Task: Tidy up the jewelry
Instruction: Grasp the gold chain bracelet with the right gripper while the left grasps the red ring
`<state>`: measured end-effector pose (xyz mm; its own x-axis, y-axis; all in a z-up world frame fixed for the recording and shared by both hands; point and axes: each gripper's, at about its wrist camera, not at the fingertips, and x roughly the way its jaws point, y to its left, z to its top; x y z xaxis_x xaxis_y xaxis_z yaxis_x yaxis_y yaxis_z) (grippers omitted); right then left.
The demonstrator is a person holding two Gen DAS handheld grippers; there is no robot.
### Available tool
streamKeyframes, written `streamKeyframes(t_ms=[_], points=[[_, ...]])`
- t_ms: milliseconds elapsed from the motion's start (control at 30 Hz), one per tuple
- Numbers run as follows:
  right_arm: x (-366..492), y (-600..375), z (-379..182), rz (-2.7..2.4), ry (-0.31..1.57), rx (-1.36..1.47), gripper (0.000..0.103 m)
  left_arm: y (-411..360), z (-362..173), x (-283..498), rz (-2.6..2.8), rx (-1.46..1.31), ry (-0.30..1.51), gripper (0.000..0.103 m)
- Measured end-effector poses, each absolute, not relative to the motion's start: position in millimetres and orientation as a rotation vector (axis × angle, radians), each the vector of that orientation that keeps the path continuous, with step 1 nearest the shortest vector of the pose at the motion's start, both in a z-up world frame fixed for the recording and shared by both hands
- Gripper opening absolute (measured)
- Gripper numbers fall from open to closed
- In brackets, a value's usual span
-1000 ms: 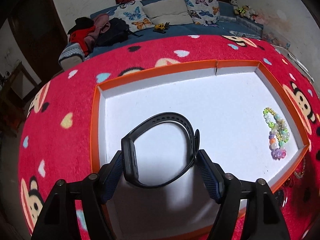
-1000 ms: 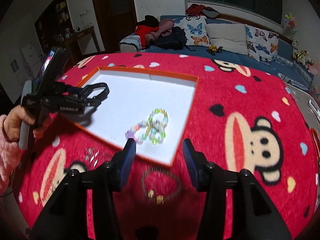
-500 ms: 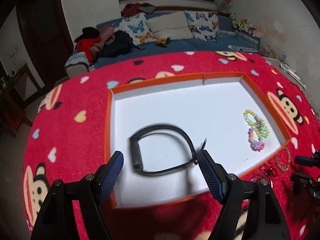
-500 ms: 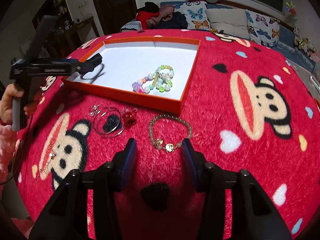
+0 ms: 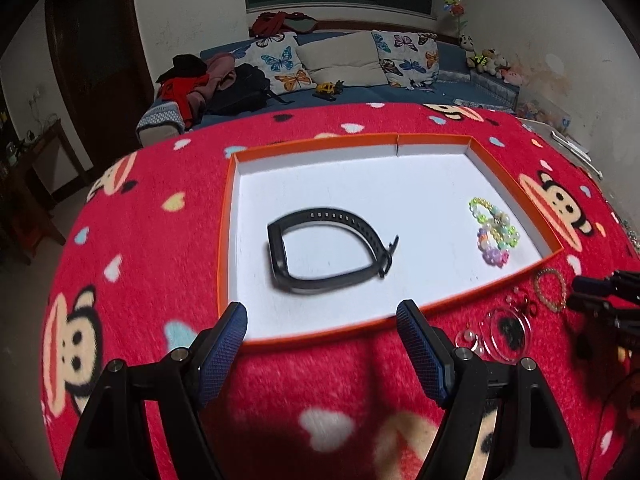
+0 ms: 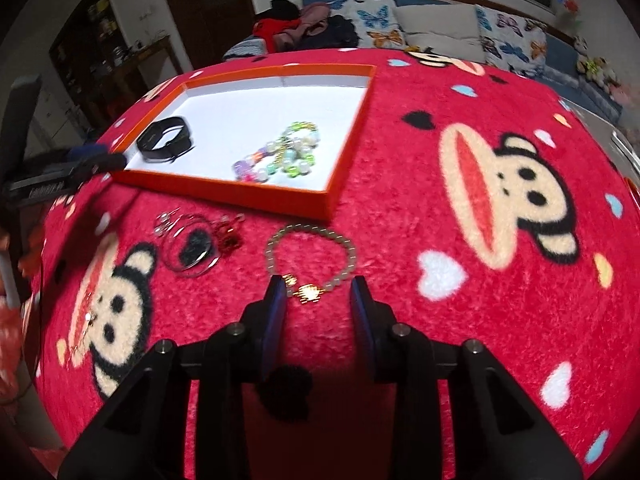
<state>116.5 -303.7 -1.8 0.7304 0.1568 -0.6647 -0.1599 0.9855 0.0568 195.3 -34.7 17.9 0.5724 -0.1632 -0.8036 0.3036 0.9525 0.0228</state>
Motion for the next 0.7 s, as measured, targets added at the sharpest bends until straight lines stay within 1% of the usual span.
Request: streamKeyframes(t_ms=[133, 233, 300, 400, 500, 700], points=[[127, -306, -2, 0.149, 0.732, 0.009, 0.024, -33, 12, 184, -0.279, 0.160, 0.923, 0.082], [136, -306, -5, 0.138, 0.736, 0.011, 0.020, -34, 12, 177, -0.303, 0.150, 0.927, 0.082], [140, -305, -5, 0.124, 0.732, 0.004, 0.014, -37, 13, 169, -0.318, 0.160, 0.917, 0.082], [140, -301, -6, 0.111, 0.725, -0.025, 0.009, -44, 16, 159, -0.344, 0.172, 0.900, 0.082], [134, -299, -6, 0.105, 0.720, -0.056, 0.006, -54, 18, 147, -0.387, 0.188, 0.884, 0.082], [119, -306, -6, 0.114, 0.723, -0.039, 0.006, -82, 17, 134, -0.477, 0.205, 0.886, 0.081]])
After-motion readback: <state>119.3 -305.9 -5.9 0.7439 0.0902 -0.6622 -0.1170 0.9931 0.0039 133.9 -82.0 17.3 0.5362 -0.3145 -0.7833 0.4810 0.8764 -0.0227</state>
